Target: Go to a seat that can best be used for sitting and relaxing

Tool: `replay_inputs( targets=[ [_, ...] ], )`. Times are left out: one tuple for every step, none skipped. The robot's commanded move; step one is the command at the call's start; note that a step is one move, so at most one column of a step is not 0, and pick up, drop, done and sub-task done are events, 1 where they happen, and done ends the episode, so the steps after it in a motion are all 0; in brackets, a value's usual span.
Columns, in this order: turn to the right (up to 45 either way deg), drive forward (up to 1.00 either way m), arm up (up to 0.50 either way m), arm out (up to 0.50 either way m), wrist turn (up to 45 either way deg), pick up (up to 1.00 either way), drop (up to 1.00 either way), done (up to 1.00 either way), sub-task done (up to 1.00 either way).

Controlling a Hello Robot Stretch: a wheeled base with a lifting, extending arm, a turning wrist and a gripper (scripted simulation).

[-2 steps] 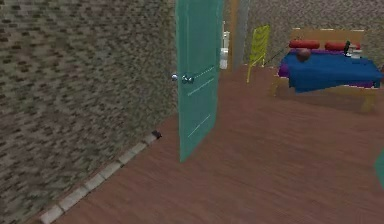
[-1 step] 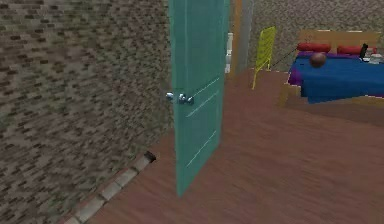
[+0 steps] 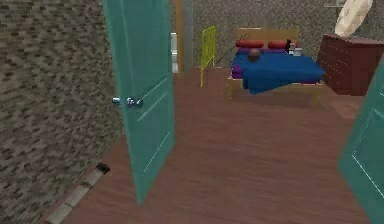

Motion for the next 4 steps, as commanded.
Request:
replay_inputs(
  targets=[
    [0.0,1.0,0.0,0.0,0.0,0.0,0.0,0.0,0.0],
    [3.0,0.0,0.0,0.0,0.0,0.0,0.0,0.0,0.0],
    [45.0,0.0,0.0,0.0,0.0,0.0,0.0,0.0,0.0],
    [45.0,0.0,0.0,0.0,0.0,0.0,0.0,0.0,0.0]
  ],
)
